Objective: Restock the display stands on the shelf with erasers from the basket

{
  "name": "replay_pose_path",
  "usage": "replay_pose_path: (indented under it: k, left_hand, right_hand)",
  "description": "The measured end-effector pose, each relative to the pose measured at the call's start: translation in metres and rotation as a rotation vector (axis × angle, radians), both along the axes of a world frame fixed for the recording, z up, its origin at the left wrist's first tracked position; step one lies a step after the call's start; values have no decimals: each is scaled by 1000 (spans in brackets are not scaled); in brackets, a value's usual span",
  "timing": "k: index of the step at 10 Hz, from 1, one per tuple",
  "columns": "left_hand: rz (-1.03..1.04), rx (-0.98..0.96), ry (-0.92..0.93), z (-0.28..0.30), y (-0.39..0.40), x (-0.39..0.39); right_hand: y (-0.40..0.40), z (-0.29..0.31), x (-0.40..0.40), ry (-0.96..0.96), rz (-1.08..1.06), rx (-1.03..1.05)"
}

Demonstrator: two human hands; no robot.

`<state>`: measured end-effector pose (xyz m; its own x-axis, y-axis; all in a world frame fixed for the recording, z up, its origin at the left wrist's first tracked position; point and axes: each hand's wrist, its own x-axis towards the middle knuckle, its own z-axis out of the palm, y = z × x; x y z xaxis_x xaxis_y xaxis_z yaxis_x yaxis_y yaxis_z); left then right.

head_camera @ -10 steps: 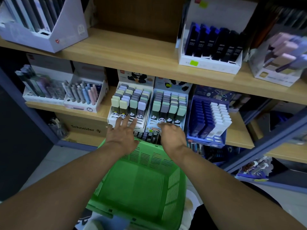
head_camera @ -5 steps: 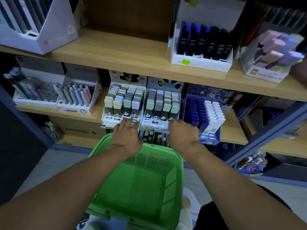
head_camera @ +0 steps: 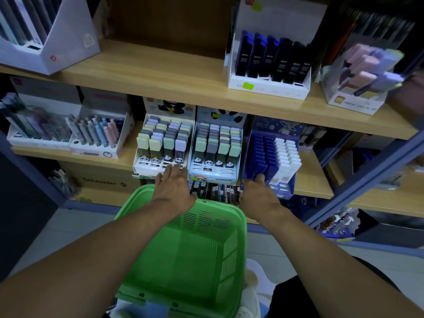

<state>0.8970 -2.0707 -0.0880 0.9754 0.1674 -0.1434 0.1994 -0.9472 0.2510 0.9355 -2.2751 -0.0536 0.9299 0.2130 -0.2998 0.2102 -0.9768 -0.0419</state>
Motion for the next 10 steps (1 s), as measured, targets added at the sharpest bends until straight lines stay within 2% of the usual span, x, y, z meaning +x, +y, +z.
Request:
replay_pose_path:
  k: [2,6,8,10]
  left_hand:
    - [-1,-3,-4,1,0,0]
    - [-2,-1,-16,-1,1,2]
    - [-33,-36,8,4,7,5]
    - [14,-311,-37,19,33,-6]
  right_hand:
    - [3,-9,8,-51,-50,202]
    - [-10,-19,11,-210,-24,320]
    - [-13,-23,13,-189,-31,331]
    - [-20,-14,3,-95,-51,310]
